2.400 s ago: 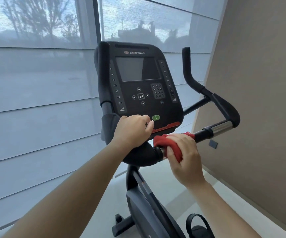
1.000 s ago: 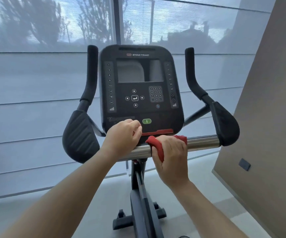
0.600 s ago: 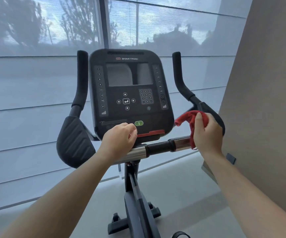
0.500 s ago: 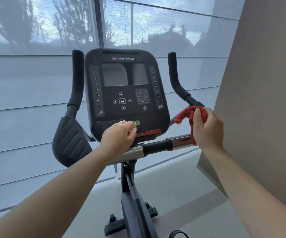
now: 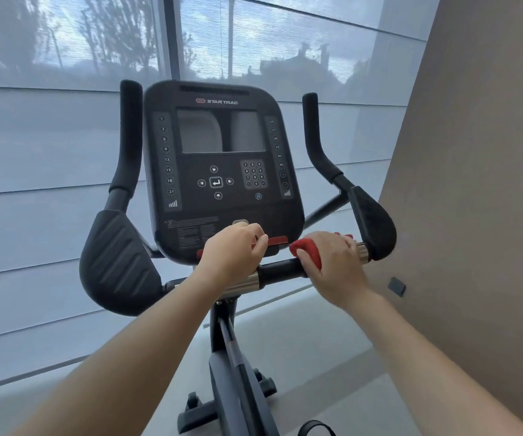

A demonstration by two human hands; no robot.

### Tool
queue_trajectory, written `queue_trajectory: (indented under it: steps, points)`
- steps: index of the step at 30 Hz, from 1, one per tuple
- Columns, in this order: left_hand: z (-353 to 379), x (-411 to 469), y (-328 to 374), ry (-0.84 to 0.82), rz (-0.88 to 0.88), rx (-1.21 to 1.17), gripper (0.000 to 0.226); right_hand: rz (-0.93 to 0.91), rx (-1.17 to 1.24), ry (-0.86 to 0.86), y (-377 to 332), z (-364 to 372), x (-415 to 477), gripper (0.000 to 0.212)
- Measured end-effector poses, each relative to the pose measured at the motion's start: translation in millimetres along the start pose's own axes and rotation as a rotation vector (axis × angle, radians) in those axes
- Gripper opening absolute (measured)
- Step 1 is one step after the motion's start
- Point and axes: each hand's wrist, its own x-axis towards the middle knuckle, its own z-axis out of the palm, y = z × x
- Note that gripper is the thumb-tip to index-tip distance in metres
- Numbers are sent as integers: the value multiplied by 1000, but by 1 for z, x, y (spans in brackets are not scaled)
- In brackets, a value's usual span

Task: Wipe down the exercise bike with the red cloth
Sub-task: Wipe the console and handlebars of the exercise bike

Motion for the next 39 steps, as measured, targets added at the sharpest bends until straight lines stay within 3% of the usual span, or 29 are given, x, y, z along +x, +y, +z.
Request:
queue_trajectory:
  steps: [6, 11, 15, 19, 24, 28, 31, 33, 36, 39]
  points:
    - [0, 0, -1, 11, 2, -3, 31, -111, 65, 146, 0, 22, -13, 33]
    - [-2, -1, 1, 8, -3, -5, 31, 11, 109, 214, -2, 22, -7, 29]
    - [-1, -1, 0, -5, -8, -2, 30, -170, 90, 198, 5, 24, -12, 22]
    - [-2, -1, 4, -8, 8, -4, 31, 76, 152, 284, 6, 19, -5, 16]
    - [0, -1, 1, -12, 2, -11, 30, -37, 124, 238, 8, 26, -12, 18]
    - [0, -1, 2, -7, 11, -8, 31, 168, 163, 344, 7, 22, -5, 20]
    - [0, 0, 0, -28, 13, -26, 30, 22, 123, 273, -2, 30, -13, 17]
    - [0, 1, -1, -40, 19, -30, 31, -57, 97, 206, 6, 21, -5, 26]
    - [-1, 0, 1, -44, 45, -19, 33, 62, 88, 236, 11, 15, 6, 36]
    - [0, -2, 1, -33, 64, -15, 34, 90, 102, 331, -7, 35, -11, 30]
